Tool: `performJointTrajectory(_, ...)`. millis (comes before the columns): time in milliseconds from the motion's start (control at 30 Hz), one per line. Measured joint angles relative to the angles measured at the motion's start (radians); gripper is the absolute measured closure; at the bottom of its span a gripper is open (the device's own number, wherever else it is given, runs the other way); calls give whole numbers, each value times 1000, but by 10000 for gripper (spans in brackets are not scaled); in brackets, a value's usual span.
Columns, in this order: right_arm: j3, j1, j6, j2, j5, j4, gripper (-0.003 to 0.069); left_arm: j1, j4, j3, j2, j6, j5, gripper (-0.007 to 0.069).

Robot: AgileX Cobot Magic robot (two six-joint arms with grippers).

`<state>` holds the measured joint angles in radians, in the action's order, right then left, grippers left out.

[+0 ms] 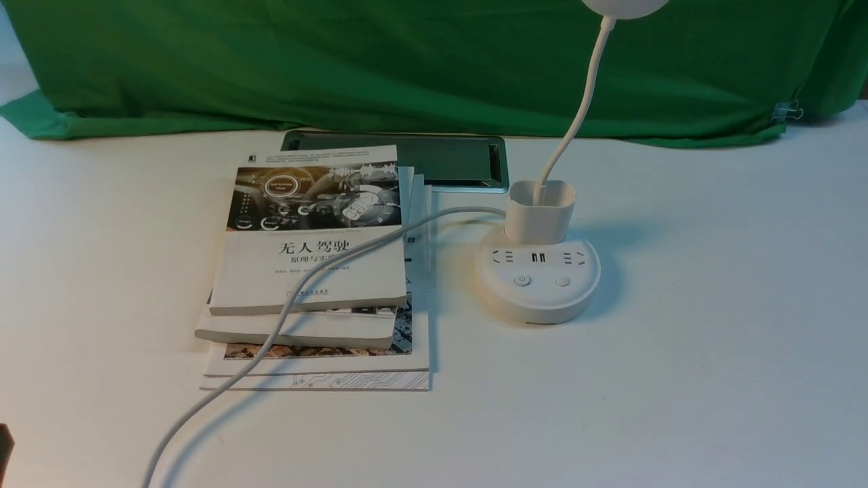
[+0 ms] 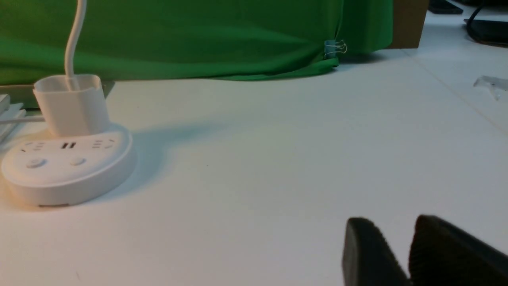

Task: Turn on the desk lamp on the white desktop with your hand.
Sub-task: 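Press the button on the base of the white desk lamp with the right gripper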

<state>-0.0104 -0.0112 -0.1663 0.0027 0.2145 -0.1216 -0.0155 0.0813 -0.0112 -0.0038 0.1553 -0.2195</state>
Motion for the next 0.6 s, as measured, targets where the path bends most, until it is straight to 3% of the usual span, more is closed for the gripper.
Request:
performJointTrajectory(200,0,0,-165,0,-1,89,421,0,0,0,0,0,0,603)
performJointTrajectory(300,0,0,-544,0,-1,183,421,0,0,0,0,0,0,603)
performJointTrajectory(333,0,0,-569,0,-1,188,421,0,0,0,0,0,0,603)
performJointTrajectory(367,0,0,-770,0,-1,213,421,0,0,0,0,0,0,603)
performJointTrajectory(400,0,0,-894,0,-1,221,421,0,0,0,0,0,0,603)
performJointTrajectory(433,0,0,-952,0,0,221,421,0,0,0,0,0,0,603)
performJointTrajectory(500,0,0,-1008,0,7,204,421,0,0,0,0,0,0,603)
performJointTrajectory(600,0,0,-959,0,7,180,421,0,0,0,0,0,0,603)
